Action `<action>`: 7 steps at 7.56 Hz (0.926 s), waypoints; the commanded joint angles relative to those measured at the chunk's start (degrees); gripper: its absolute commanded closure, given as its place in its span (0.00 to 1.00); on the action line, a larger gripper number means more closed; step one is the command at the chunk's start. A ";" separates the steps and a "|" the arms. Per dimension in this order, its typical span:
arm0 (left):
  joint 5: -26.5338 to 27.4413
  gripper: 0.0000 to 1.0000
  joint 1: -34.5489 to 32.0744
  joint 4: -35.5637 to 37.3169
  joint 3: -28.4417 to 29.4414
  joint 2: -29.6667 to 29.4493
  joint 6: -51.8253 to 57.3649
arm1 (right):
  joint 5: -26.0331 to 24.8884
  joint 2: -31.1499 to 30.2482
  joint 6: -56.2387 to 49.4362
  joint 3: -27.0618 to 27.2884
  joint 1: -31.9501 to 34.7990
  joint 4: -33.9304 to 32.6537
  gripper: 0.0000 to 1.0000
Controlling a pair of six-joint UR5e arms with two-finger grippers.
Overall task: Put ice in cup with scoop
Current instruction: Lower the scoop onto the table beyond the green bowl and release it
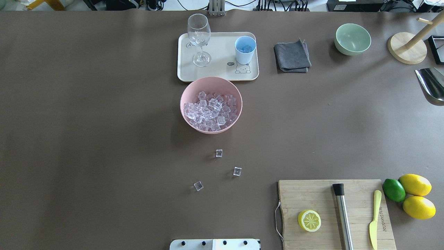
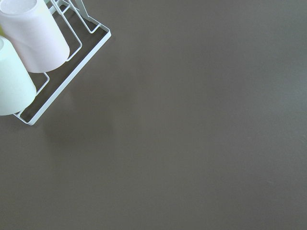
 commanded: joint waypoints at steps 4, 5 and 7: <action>0.01 0.01 0.35 0.05 0.84 0.42 0.04 | 4.90 2.15 13.69 -9.09 3.09 9.11 1.00; 0.01 0.01 0.44 -0.03 1.10 0.24 0.04 | 6.30 2.95 14.82 -8.65 1.52 9.20 1.00; 0.01 0.01 0.44 -0.03 1.37 0.07 0.04 | 6.49 4.70 22.70 -6.02 -3.92 9.37 1.00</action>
